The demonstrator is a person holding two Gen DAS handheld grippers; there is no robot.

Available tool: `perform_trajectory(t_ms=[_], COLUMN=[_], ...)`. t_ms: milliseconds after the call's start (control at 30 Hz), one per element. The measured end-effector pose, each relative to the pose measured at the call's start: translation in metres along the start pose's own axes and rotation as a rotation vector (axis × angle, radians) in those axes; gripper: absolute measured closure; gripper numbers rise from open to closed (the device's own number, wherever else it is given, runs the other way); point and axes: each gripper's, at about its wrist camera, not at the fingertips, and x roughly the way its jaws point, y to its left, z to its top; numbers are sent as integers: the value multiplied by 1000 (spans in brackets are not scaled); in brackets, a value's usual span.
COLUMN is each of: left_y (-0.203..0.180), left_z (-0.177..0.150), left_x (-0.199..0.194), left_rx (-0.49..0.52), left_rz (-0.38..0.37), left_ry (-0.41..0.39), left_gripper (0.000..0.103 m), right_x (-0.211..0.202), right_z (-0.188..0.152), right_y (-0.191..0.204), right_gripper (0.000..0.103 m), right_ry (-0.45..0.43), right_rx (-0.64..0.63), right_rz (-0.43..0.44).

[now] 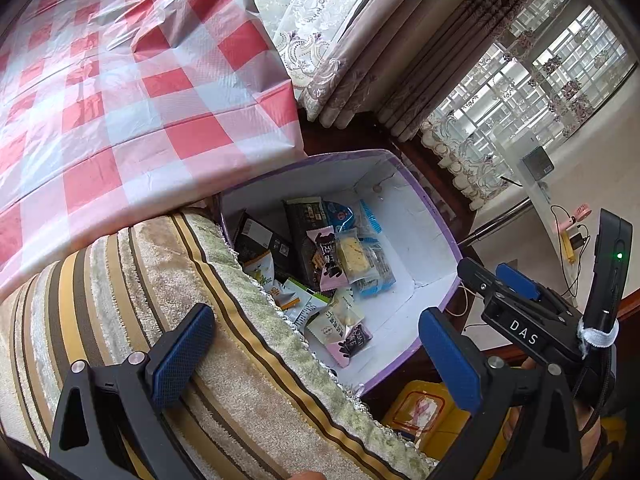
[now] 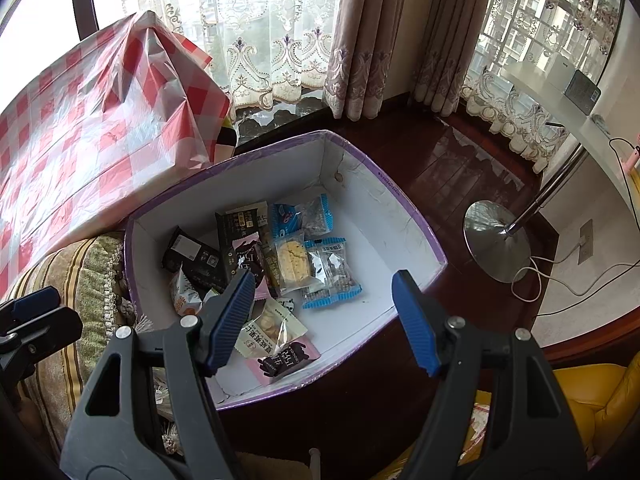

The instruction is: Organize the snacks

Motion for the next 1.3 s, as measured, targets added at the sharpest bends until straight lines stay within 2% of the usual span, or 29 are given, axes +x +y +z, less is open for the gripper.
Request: perform_trajectory(t_ms=[1300], left_y=[-1], left_z=[1], left_x=[0], left_rx=[-1], left_rz=[1], left_ry=[1], left_gripper=[0], right_x=[3], right_z=[1], right_y=[-1], right_gripper=[29], right_ry=[2], right_rx=[-3], right_rz=[9])
